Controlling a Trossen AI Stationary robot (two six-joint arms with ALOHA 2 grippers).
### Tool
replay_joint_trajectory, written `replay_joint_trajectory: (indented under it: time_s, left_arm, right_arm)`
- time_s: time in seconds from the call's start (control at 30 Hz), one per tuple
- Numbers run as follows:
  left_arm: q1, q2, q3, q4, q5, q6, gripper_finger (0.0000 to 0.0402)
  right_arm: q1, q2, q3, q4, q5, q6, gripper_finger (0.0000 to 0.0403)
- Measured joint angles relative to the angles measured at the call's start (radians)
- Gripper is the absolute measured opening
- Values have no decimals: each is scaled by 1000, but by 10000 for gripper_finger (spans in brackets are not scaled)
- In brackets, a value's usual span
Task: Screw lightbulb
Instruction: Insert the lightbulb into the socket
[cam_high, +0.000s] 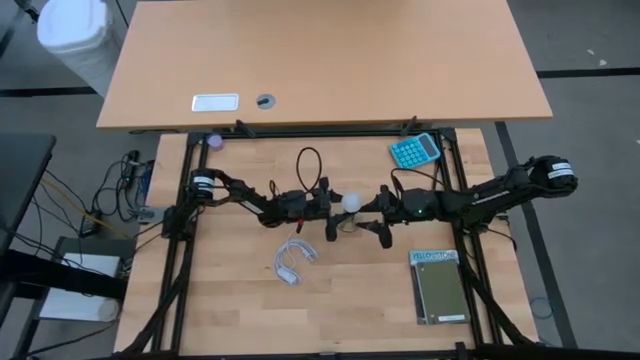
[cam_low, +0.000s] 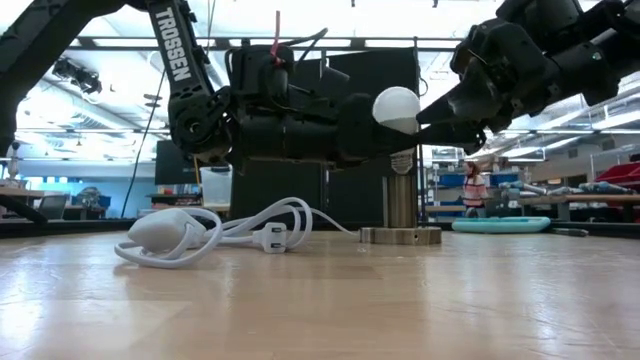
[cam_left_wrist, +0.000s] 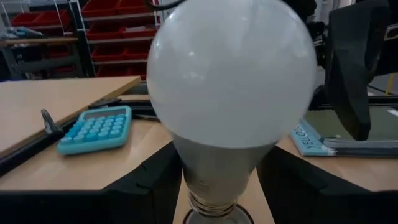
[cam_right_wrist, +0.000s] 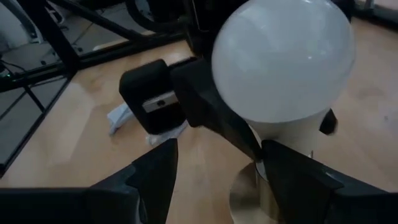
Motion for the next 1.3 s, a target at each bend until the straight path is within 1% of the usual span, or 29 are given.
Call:
replay_joint_trajectory:
  time_s: [0.1,0.3,0.53,0.67,0.93,1.07,1.17,1.3]
  left_arm:
    - [-1,0,-22,-5,2,-13,202]
    - [-8,0,-47,10,5,-34,202]
    - [-20,0,-47,-5,-22,-1,202]
    - [-15,0,-46,-48,-25,-3,202]
    - [-10,0,-44,-36,-26,3,203]
    - [-10,-1,-43,-28,-26,39,204]
    - [-11,-14,-37,-39,-17,59,204]
    - [-11,-43,-26,-124,2,59,204]
  right_arm:
    - [0,9,0,-27,1,26,237]
    - [0,24,0,-16,-3,51,237]
    - [0,24,0,-18,-16,68,236]
    - [-7,24,0,-18,-16,68,237]
    - [-26,24,0,-21,-35,70,237]
    - [-27,24,0,-21,-34,70,237]
    - [-27,24,0,-23,-39,70,236]
    - [-27,24,0,-29,-40,71,237]
